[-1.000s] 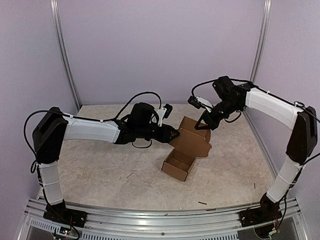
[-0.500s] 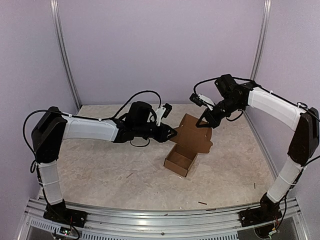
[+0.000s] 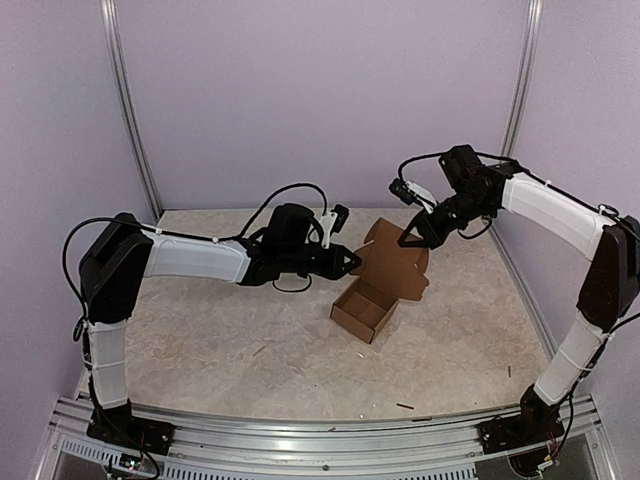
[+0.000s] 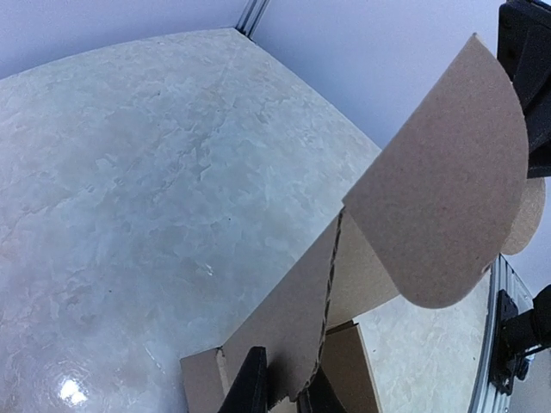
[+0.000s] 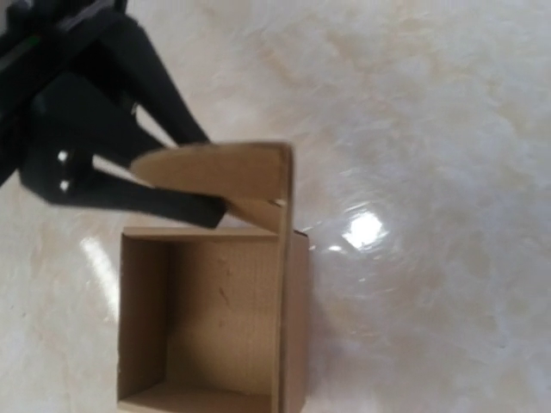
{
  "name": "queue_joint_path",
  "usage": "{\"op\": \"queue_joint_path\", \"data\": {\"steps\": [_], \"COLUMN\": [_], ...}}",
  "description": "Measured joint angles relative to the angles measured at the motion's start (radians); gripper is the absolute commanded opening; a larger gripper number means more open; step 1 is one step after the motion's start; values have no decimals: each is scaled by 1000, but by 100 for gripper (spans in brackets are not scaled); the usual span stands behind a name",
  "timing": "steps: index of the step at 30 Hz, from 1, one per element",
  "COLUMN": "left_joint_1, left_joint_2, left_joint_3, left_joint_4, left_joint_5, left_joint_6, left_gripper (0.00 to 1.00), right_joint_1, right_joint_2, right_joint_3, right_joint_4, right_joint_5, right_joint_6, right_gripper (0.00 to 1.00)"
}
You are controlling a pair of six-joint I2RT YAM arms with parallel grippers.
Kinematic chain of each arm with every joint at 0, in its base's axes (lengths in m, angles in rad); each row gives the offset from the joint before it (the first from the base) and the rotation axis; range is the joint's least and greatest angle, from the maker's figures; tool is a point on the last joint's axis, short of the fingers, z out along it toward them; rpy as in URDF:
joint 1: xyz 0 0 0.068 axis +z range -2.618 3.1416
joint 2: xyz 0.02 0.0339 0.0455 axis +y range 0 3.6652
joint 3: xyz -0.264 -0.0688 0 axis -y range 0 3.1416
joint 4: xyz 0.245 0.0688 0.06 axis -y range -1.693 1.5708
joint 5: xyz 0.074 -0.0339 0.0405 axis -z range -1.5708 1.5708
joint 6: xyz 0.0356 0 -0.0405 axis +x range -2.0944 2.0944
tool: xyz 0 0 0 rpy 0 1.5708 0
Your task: Fold the paper box
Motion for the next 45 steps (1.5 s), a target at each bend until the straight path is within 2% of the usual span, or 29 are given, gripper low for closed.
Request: {"op": "queue_joint_path", "data": {"steps": [9, 11, 15, 18, 21, 25, 28, 32, 37, 45], "left_joint_1": [-18, -19, -18, -3, 33, 113, 169, 203, 181, 123], "left_joint_2": [67, 67, 41, -67, -239, -441, -474, -372, -230, -207], "left_joint_3": [119, 119, 76, -49, -188, -290, -289, -248, -238, -211], "left_joint_4": [-55, -55, -31, -28, -41, -23, 11, 19, 8, 42], "left_joint_5": [-47, -43, 1, 46, 63, 57, 55, 98, 264, 473], "left_joint_6": [-111, -114, -72, 0, 65, 125, 154, 199, 273, 316], "left_gripper": [14, 20, 38, 46, 52, 51, 46, 46, 48, 48], "right_joint_1": [-18, -21, -23, -23, -23, -23, -20, -15, -8, 2], "right_joint_2": [-6, -6, -10, -22, -38, -44, -44, -44, -44, -43], "right_joint_3": [0, -2, -2, -1, 13, 41, 58, 87, 97, 97], "right_joint_4": [27, 27, 18, -10, -60, -133, -193, -243, -244, -200], "right_joint_5": [41, 43, 20, -35, -109, -192, -236, -268, -275, -251], "right_joint_6": [37, 35, -9, -80, -184, -322, -405, -463, -468, -418], "right_gripper": [0, 0, 0, 0, 0, 0, 0, 0, 0, 0]}}
